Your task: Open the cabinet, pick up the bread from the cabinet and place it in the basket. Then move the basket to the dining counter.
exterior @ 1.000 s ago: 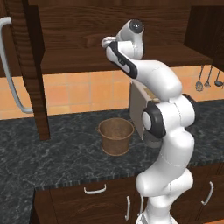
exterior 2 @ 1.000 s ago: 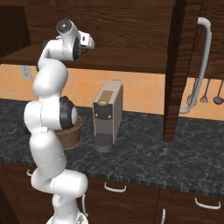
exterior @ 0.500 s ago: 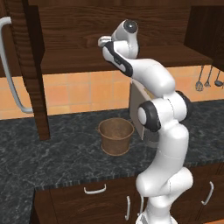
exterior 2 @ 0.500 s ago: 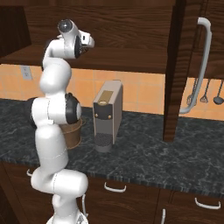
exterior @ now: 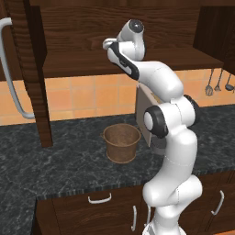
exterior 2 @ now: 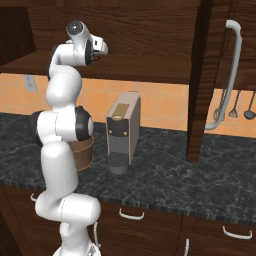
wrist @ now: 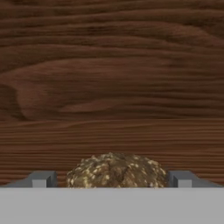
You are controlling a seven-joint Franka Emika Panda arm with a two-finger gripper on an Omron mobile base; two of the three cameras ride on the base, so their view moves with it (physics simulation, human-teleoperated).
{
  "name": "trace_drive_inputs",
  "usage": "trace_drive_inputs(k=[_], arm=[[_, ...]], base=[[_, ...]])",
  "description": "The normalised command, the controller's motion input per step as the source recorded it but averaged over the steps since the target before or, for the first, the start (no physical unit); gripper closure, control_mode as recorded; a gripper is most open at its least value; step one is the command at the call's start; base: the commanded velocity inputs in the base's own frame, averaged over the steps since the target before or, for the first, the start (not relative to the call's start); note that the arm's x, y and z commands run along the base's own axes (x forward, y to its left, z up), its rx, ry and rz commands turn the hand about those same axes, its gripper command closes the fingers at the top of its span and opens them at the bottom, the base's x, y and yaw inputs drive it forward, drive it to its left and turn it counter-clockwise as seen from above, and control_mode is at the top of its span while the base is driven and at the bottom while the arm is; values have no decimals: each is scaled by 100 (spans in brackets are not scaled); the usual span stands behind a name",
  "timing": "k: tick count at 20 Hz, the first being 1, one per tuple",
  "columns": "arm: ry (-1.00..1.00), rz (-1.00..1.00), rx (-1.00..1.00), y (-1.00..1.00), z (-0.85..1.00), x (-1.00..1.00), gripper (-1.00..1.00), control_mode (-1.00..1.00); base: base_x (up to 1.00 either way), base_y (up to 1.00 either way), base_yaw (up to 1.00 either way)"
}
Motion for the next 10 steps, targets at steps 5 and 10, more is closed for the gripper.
trace_drive_inputs(k=[5, 10], arm=[[0, 0, 0, 5, -39, 22, -100, -100], [0, 1, 0, 2, -54, 29, 100, -100]], base=[[0, 0, 0], [0, 0, 0]])
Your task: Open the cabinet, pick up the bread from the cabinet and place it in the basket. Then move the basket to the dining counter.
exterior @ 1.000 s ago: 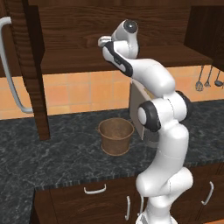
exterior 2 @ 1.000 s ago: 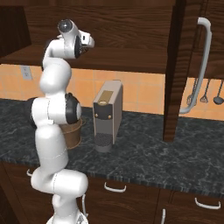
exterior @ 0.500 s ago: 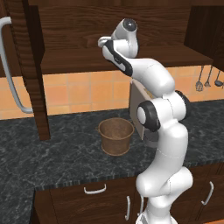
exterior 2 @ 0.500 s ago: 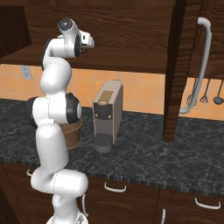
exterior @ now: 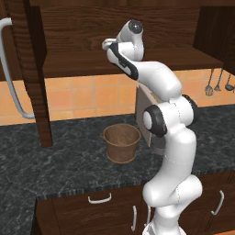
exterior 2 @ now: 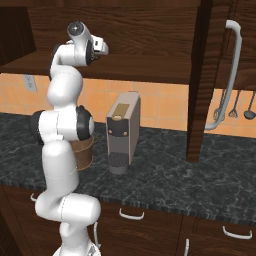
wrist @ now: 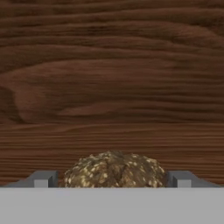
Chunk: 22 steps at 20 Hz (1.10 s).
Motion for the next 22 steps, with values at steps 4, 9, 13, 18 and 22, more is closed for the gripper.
trace_drive_inputs(k=[4, 9, 13, 18, 22], arm=[[0, 4, 0, -2, -54, -5, 100, -100], [-8, 3, 0, 0, -33, -52, 100, -100], [-19, 2, 0, -16, 20, -90, 100, -100], [-15, 0, 2, -38, 64, -100, 100, -100], [-1, -4, 1, -34, 31, -100, 100, -100]], base=[[0, 0, 0], [0, 0, 0], [0, 0, 0], [0, 0, 0], [0, 0, 0]])
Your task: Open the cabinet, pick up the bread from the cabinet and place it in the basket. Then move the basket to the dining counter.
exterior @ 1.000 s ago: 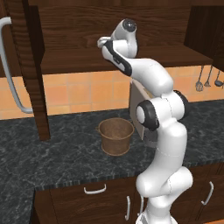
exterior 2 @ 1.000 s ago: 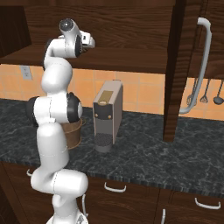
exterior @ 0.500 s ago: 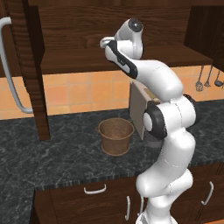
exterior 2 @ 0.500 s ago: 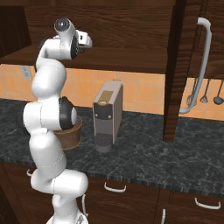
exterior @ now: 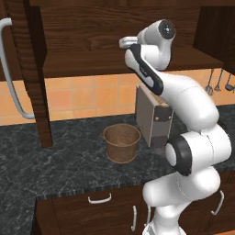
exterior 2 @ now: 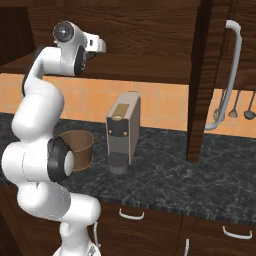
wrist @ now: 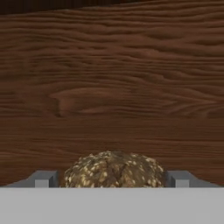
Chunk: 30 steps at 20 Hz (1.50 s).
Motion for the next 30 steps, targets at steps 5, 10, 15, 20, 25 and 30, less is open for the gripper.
trace_drive_inputs(k=[5, 10, 15, 20, 25, 30], arm=[[0, -10, 1, -8, 7, -100, 100, -100], [4, -11, 0, 0, 0, -100, 100, -100], [10, -15, 0, 5, 0, -100, 100, -100], [26, -9, 0, 31, -40, -100, 100, -100], [44, 0, 3, 54, -70, -93, 100, -100], [23, 0, 3, 54, -100, -6, 100, -100]], base=[[0, 0, 0], [0, 0, 0], [0, 0, 0], [0, 0, 0], [0, 0, 0], [0, 0, 0]])
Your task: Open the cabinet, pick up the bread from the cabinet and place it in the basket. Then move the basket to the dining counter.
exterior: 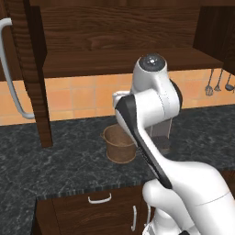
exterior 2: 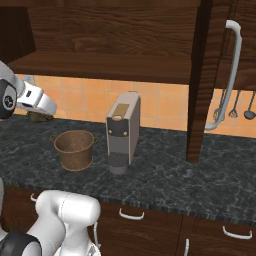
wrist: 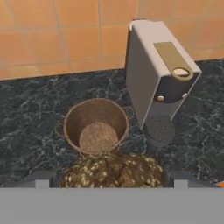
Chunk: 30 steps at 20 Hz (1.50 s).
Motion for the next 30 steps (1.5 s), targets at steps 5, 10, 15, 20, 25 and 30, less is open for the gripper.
trace_drive_inputs(k=[5, 10, 15, 20, 25, 30], arm=[[12, 0, 11, 15, -100, 46, 100, -100], [5, 0, 10, 0, -100, 74, 100, -100], [0, 0, 10, -4, -95, 77, 100, -100], [0, 0, 4, 0, -46, 49, 100, -100], [0, 0, 1, 7, -3, 59, 100, -100], [2, 0, 0, 16, -15, 58, 100, -100]], base=[[0, 0, 0], [0, 0, 0], [0, 0, 0], [0, 0, 0], [0, 0, 0], [0, 0, 0]])
